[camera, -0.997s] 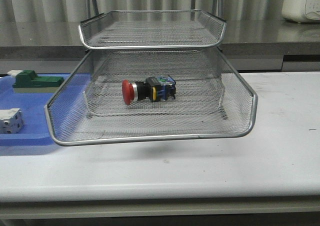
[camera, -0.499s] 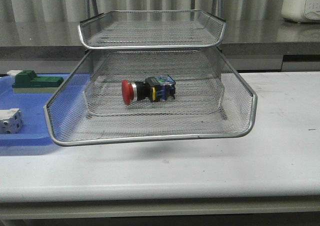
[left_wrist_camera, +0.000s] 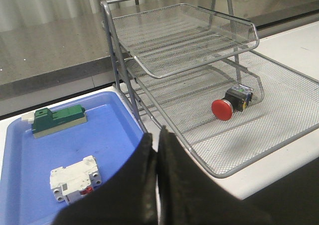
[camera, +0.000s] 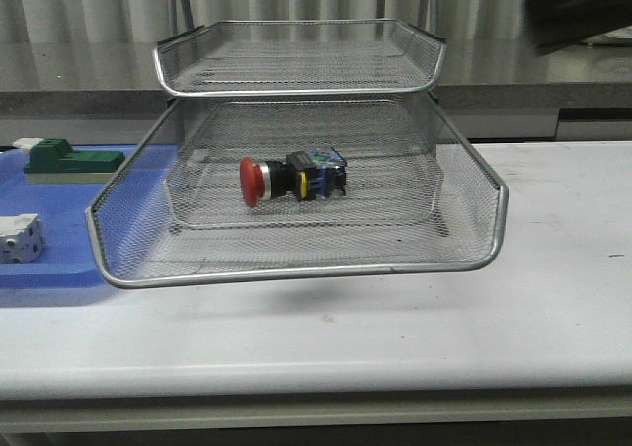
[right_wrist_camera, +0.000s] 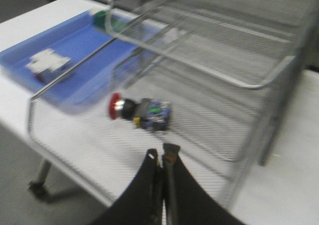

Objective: Place button on rack with both arms

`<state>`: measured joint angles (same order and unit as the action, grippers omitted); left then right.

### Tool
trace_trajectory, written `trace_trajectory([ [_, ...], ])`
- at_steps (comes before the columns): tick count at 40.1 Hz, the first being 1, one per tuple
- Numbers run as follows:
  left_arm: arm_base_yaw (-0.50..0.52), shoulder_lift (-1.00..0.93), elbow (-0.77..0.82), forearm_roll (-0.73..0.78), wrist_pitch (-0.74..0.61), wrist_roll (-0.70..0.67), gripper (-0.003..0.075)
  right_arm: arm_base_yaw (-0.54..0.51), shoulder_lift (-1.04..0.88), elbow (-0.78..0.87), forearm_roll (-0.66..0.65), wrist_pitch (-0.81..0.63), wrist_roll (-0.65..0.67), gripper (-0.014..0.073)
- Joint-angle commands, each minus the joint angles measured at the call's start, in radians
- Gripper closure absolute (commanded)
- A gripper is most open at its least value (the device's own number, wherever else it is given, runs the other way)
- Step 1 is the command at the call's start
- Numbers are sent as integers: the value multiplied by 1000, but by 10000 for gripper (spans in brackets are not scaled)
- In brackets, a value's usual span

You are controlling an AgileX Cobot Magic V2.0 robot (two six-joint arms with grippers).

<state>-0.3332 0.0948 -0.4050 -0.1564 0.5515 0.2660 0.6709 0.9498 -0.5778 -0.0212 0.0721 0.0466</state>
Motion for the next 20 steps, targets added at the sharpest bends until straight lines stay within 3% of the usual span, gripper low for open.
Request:
trace_trajectory([
  [1,4,10,-25,-16,-83,-9,739,135,93,-82,-13,-28,-3,654],
  [9,4,10,-25,-16,-83,-9,739,319,319,-188,-12,57,-3,654],
  [20,4,10,-25,-16,-83,-9,739,330,467,-224,4,107,-3,654],
])
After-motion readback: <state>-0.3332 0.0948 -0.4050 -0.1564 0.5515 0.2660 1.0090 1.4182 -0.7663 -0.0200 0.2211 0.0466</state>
